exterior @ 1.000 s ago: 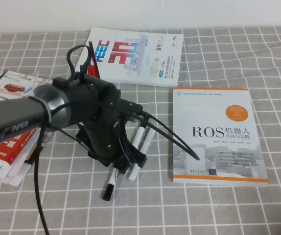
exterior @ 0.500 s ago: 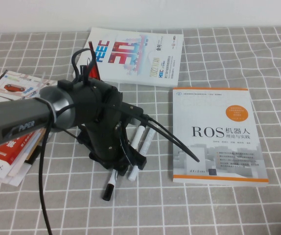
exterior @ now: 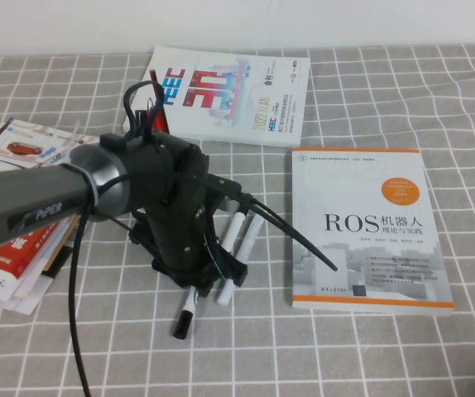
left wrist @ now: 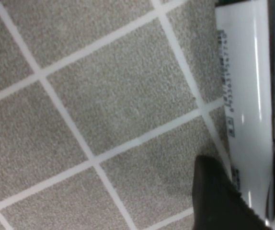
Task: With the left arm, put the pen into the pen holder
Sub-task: Pick up the pen on the table
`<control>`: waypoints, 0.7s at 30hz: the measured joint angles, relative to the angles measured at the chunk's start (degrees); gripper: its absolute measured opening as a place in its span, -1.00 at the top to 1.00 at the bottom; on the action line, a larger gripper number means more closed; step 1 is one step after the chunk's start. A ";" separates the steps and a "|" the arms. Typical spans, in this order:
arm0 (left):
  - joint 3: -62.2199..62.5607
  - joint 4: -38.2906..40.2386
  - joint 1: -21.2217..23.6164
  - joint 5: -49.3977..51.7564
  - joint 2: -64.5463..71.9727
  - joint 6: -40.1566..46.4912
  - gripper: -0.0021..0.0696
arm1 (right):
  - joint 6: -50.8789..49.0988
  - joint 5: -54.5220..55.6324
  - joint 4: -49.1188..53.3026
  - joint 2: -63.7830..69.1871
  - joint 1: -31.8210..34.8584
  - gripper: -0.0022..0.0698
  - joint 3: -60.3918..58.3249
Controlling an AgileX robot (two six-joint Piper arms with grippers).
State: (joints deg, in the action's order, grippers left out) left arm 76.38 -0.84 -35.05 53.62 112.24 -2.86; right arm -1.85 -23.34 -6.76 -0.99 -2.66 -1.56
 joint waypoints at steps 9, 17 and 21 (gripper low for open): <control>0.09 -0.66 0.00 0.84 0.00 0.00 0.64 | 0.00 0.00 0.00 0.00 0.00 0.98 0.00; -0.78 0.41 -0.15 3.42 -4.82 -0.12 0.64 | 0.00 0.00 0.00 0.00 0.00 0.98 0.00; -4.56 0.42 -0.63 -3.64 -15.33 -0.12 0.64 | 0.00 0.00 0.00 0.00 0.00 0.98 0.00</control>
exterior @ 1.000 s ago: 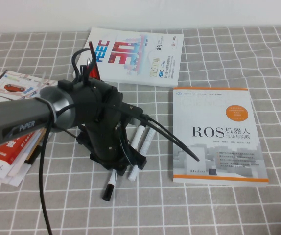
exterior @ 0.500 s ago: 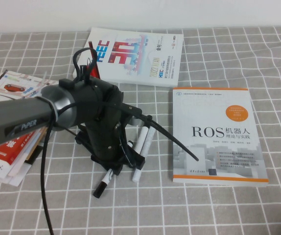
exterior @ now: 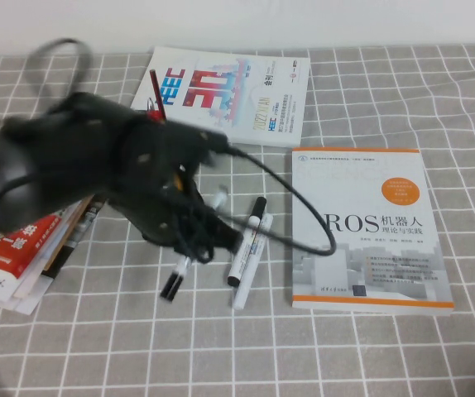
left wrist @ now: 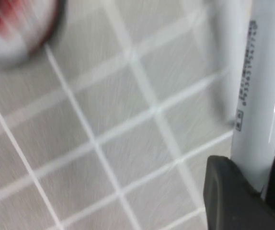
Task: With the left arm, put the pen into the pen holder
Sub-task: Place the pen onto the pen holder
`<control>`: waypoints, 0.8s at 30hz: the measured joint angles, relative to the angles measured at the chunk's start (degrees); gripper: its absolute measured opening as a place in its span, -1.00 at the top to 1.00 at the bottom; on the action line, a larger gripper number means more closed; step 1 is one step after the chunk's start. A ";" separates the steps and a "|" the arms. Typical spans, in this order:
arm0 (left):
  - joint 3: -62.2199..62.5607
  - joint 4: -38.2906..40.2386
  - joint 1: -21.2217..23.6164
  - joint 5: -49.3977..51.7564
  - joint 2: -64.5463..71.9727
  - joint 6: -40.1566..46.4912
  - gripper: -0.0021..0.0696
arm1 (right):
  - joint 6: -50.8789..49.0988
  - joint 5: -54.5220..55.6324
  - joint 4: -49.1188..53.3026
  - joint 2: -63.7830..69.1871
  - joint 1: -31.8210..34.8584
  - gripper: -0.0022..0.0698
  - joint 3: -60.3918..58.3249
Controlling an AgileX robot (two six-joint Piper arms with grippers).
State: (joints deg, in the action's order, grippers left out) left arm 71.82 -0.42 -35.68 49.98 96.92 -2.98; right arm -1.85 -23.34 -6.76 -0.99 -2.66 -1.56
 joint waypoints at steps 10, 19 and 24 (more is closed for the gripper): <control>-21.75 -3.21 0.76 -40.75 -22.22 -0.61 0.64 | 0.00 0.00 0.00 0.00 0.00 0.98 0.00; -30.20 -3.23 7.40 -77.08 -20.58 -0.72 0.64 | 0.00 0.00 0.00 0.00 0.00 0.98 0.00; -30.29 -3.25 10.61 -87.48 -14.19 -0.64 0.64 | 0.00 0.00 0.00 0.00 0.00 0.98 0.00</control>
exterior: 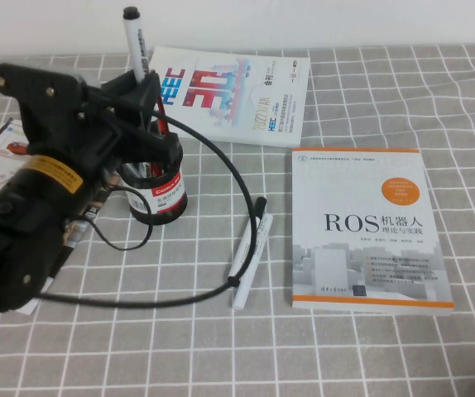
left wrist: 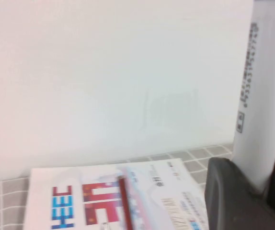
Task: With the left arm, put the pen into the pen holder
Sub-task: Place the pen onto the pen holder
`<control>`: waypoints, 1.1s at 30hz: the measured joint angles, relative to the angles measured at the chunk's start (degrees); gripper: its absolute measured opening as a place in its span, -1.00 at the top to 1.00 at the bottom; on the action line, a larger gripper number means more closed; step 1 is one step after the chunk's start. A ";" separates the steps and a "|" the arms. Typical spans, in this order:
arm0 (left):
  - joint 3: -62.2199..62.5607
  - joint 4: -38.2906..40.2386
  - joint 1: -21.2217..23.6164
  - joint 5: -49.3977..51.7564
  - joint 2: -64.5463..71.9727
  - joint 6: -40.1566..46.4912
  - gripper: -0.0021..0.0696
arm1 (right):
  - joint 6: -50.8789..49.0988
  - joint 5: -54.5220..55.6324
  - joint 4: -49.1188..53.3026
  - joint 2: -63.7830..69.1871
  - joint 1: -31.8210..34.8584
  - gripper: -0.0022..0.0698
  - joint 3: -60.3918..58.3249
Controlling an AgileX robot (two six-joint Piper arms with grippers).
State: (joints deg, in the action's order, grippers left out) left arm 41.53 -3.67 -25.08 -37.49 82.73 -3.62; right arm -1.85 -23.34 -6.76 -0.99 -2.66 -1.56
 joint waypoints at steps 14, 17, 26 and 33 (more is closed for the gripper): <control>0.00 0.00 2.66 -9.69 13.05 -1.96 0.64 | 0.00 0.00 0.00 0.00 0.00 0.98 0.00; 0.00 0.00 2.66 -10.34 14.46 -1.63 0.64 | 0.00 0.00 0.00 0.00 0.00 0.98 0.00; 0.00 0.00 2.66 -12.60 16.01 0.41 0.64 | 0.00 0.00 0.00 0.00 0.00 0.98 0.00; 0.00 0.66 2.66 -12.70 16.01 0.64 0.48 | 0.00 0.00 0.00 0.00 0.00 0.98 0.00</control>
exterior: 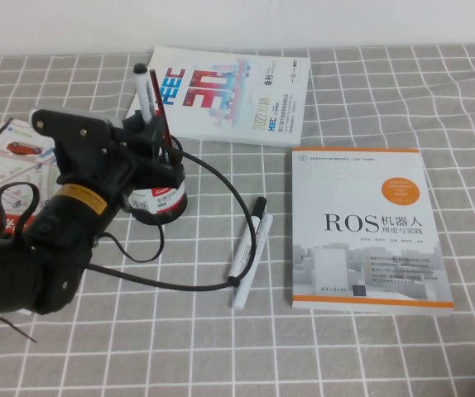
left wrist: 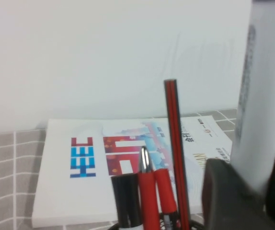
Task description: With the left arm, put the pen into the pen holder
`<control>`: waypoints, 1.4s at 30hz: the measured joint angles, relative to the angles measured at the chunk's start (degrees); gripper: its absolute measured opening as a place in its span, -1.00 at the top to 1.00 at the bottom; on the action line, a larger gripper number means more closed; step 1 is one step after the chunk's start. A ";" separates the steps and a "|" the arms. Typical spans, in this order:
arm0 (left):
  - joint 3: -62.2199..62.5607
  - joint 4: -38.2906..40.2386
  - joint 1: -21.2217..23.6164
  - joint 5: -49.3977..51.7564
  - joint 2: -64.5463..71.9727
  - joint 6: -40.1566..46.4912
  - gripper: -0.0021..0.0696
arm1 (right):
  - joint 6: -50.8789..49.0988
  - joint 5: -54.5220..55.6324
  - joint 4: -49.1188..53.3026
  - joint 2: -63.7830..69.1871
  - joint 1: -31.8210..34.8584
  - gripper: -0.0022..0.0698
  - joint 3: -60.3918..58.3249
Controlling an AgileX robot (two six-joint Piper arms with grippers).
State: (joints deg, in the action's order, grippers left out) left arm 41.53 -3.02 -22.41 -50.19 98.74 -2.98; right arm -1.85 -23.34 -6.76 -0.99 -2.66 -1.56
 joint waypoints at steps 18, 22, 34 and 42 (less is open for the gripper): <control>0.00 -2.42 0.00 10.94 -9.06 -2.67 0.54 | 0.00 0.00 0.00 0.00 0.00 0.98 0.00; 0.00 -5.67 0.00 24.91 -19.16 -6.62 0.85 | 0.00 0.00 0.00 0.00 0.00 0.98 0.00; -4.27 -7.00 0.00 55.99 -51.12 -8.15 0.94 | 0.00 0.00 0.00 0.00 0.00 0.98 0.00; -14.53 -5.88 0.00 60.74 -66.09 -9.05 0.94 | 0.00 0.00 0.00 0.00 0.00 0.98 0.00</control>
State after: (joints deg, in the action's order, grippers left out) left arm 27.00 -8.89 -22.41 10.55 32.65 -12.03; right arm -1.85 -23.34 -6.76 -0.99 -2.66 -1.56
